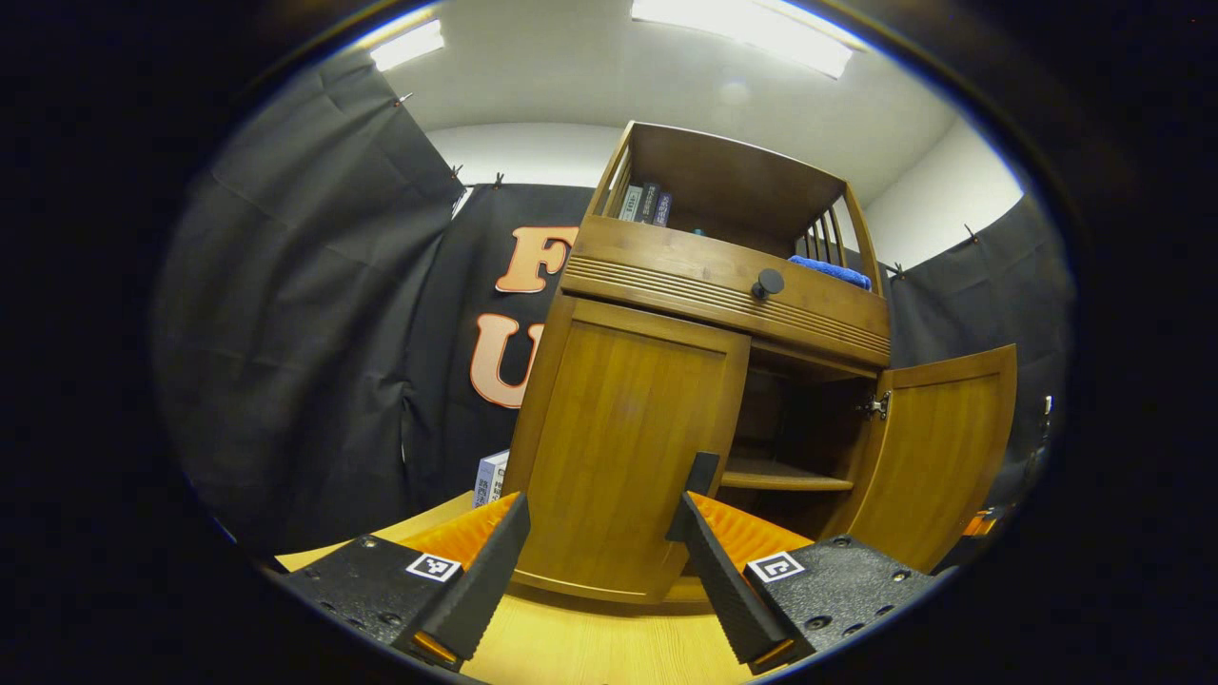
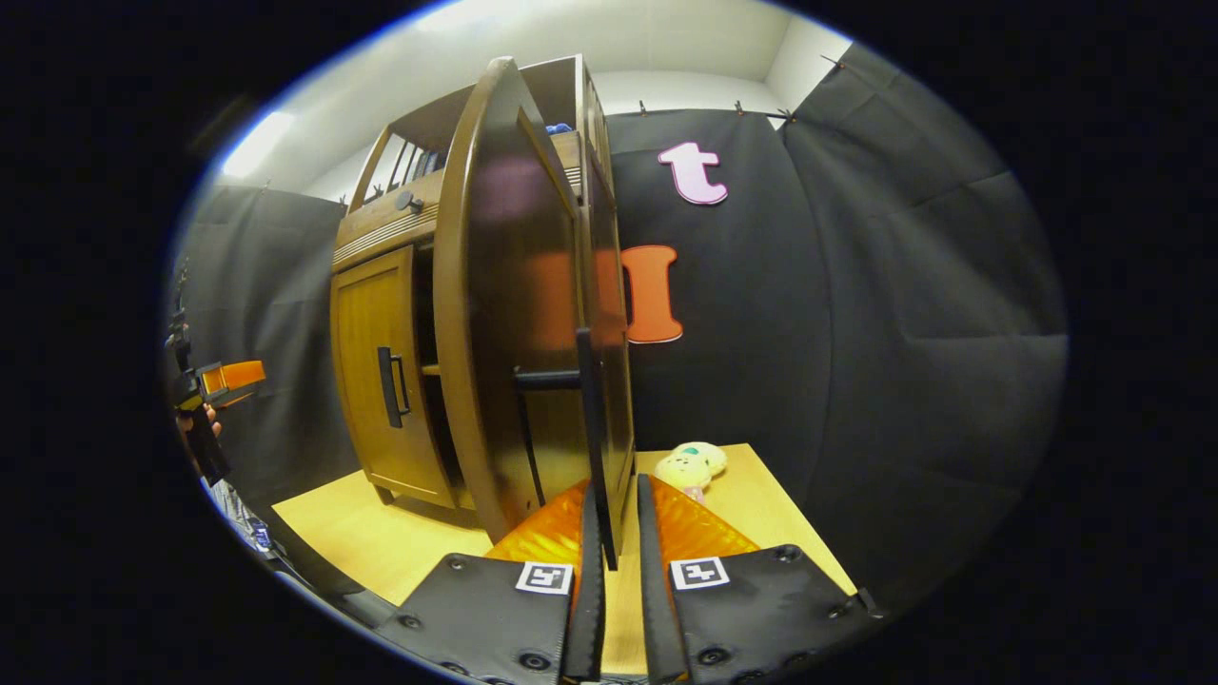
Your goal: Open the right door of the double-door shoe cabinet with the right hand, and open the left door with the left hand.
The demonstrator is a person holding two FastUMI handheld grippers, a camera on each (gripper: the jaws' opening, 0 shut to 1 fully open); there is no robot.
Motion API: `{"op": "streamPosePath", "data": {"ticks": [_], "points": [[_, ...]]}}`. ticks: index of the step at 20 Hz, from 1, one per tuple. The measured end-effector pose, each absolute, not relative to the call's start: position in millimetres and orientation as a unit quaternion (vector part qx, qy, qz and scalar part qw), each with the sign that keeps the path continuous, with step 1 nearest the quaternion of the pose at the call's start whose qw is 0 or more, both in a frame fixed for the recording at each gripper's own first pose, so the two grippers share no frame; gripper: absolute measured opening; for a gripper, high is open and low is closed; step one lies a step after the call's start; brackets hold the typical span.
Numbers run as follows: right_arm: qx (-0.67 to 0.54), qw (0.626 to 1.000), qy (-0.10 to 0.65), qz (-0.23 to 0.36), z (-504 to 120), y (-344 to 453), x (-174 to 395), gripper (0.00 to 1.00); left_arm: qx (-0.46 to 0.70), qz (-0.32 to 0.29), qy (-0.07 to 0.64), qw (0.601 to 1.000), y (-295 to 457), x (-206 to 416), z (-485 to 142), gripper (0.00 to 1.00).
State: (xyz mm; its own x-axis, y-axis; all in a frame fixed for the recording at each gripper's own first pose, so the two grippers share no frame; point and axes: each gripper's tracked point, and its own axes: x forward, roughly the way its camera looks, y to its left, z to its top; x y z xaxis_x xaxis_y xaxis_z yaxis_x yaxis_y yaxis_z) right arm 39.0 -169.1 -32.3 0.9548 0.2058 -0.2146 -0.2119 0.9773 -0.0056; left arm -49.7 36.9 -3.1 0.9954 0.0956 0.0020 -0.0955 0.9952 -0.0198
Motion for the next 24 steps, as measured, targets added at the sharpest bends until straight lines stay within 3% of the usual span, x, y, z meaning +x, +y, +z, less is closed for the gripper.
{"op": "streamPosePath", "data": {"ticks": [1,3,5,6,7,9,10,12,13,14,15,16,17,18,19,20,21,24], "points": [[-0.014,0.989,0.111,0.098,-35,-171,37,0.34,-0.007,0.047,-0.001,0.999,38,-49,-3,0.91],[-0.024,0.99,0.117,0.068,-36,-184,26,0.14,-0.006,0.044,-0.003,0.999,37,-44,-1,0.91],[-0.037,0.991,0.121,0.035,-39,-198,10,0.37,-0.008,0.037,-0.005,0.999,34,-40,1,0.94],[-0.041,0.991,0.123,0.022,-35,-203,-1,0.33,-0.01,0.031,-0.006,0.999,29,-30,-3,0.94],[-0.042,0.991,0.123,0.01,-34,-206,-9,0.37,-0.012,0.024,-0.006,1.0,27,-30,-3,0.94],[-0.035,0.993,0.115,-0.015,-26,-210,-28,0.37,-0.017,0.009,-0.005,1.0,16,-23,-4,0.91],[-0.031,0.994,0.104,-0.028,-18,-210,-35,0.31,-0.02,0.001,-0.004,1.0,9,-17,-4,0.94],[-0.026,0.994,0.089,-0.05,-5,-207,-45,0.31,-0.024,-0.017,0.001,1.0,-3,-11,-5,0.97],[-0.021,0.995,0.087,-0.053,-1,-201,-52,0.31,-0.024,-0.026,0.003,0.999,-9,-9,-6,0.92],[-0.017,0.995,0.081,-0.058,6,-195,-56,0.3,-0.023,-0.032,0.006,0.999,-14,-6,-6,0.94],[-0.011,0.995,0.072,-0.061,13,-189,-61,0.2,-0.023,-0.038,0.008,0.999,-19,-3,-8,0.98],[-0.011,0.996,0.066,-0.06,21,-183,-65,0.18,-0.023,-0.044,0.011,0.999,-24,-1,-10,0.98],[-0.016,0.996,0.064,-0.061,27,-175,-70,0.39,-0.024,-0.051,0.014,0.998,-29,1,-12,0.91],[-0.027,0.996,0.063,-0.064,32,-170,-72,0.39,-0.024,-0.057,0.016,0.998,-34,4,-13,0.91],[-0.035,0.995,0.053,-0.072,41,-165,-74,0.27,-0.023,-0.061,0.018,0.998,-37,5,-14,0.92],[-0.033,0.996,0.041,-0.068,46,-155,-77,0.33,-0.022,-0.065,0.019,0.997,-39,6,-15,0.92],[-0.026,0.997,0.033,-0.057,46,-137,-79,0.27,-0.021,-0.068,0.02,0.997,-40,7,-16,0.91],[-0.011,0.999,0.026,-0.023,37,-90,-69,0.27,-0.017,-0.07,0.022,0.997,-42,7,-19,0.92]]}}
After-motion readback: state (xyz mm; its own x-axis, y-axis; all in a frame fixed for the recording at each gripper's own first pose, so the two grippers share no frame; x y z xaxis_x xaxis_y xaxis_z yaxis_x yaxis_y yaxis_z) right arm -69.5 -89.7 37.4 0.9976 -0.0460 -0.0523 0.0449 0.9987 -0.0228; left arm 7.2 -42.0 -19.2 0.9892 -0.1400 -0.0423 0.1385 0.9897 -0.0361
